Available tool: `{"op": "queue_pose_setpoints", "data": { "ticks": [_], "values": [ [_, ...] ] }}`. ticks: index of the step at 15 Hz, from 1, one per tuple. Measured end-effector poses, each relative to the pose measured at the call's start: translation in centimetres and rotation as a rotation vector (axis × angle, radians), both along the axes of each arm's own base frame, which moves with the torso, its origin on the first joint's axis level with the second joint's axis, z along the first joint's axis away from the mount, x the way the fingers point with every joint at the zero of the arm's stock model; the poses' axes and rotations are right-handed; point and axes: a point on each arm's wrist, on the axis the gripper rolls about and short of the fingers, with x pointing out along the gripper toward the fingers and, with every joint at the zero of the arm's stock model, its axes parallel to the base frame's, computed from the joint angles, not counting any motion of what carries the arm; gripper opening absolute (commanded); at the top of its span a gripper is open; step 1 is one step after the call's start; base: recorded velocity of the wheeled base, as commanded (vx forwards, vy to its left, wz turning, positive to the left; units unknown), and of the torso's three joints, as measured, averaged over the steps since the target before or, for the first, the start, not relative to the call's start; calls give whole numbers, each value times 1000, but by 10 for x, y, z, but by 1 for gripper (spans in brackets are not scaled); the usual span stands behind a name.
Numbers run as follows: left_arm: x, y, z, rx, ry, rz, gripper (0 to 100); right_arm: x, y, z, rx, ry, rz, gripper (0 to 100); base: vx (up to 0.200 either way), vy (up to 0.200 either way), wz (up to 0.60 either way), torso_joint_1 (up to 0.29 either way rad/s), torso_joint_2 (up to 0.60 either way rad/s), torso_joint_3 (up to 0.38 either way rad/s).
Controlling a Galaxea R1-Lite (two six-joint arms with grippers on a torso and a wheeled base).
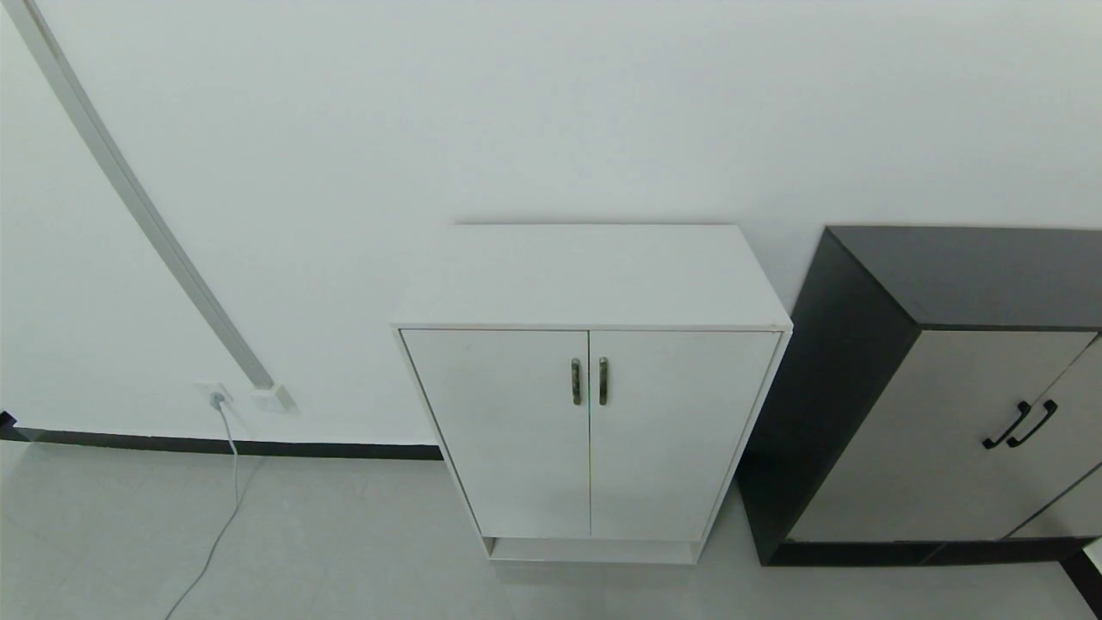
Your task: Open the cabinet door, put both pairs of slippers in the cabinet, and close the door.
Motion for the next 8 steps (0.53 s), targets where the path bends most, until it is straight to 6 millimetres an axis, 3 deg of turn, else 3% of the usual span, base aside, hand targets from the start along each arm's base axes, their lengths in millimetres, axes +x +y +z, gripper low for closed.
{"op": "queue_pose_setpoints", "data": {
  "ticks": [8],
  "values": [
    [0, 0, 0, 4, 0, 3, 0, 0, 0, 0, -11, -3, 1, 0, 0, 0, 0, 0, 0, 0]
  ]
}}
